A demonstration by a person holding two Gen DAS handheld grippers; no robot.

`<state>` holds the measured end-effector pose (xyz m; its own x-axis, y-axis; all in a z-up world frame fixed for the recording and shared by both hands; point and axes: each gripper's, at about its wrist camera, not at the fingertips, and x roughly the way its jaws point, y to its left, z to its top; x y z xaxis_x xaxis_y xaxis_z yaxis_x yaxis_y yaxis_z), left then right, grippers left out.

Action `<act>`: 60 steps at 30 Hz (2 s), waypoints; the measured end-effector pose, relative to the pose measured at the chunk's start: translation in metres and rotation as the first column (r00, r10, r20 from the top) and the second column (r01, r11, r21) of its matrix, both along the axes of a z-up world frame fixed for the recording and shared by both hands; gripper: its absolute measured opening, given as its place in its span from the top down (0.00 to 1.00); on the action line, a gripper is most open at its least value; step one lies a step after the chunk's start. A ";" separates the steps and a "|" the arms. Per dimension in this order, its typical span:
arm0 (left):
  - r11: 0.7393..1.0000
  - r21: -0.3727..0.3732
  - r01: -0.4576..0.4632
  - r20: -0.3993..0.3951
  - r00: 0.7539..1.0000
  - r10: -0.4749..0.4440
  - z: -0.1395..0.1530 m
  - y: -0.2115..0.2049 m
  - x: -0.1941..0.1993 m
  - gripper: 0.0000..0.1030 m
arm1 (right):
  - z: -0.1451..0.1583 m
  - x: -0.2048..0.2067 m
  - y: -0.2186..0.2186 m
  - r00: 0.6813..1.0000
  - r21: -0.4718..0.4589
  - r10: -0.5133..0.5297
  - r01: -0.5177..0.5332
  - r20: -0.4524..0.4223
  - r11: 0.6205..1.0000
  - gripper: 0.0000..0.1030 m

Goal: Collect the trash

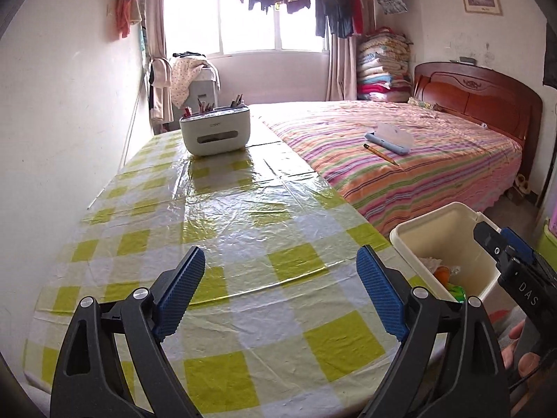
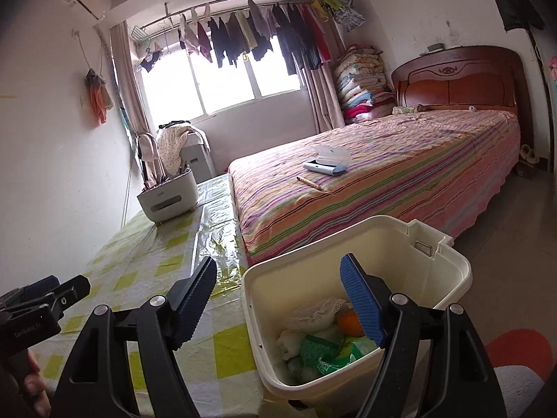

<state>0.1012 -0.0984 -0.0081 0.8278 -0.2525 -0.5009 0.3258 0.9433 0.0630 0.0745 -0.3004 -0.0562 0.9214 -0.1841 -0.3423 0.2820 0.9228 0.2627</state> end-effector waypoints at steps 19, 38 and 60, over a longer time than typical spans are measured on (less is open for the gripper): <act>0.996 -0.070 -0.057 -0.048 0.997 0.054 -0.021 0.037 -0.004 0.14 | -0.012 0.032 0.056 0.993 -0.155 0.026 -0.044 -0.114 0.987 0.30; 0.999 -0.025 -0.048 -0.055 0.997 0.047 -0.033 0.028 -0.004 0.14 | -0.014 0.034 0.049 0.992 -0.130 0.014 -0.030 -0.122 0.991 0.30; 0.998 0.028 -0.054 -0.048 0.997 0.055 -0.038 0.023 -0.003 0.13 | -0.021 0.038 0.048 0.989 -0.130 0.018 -0.037 -0.148 0.991 0.30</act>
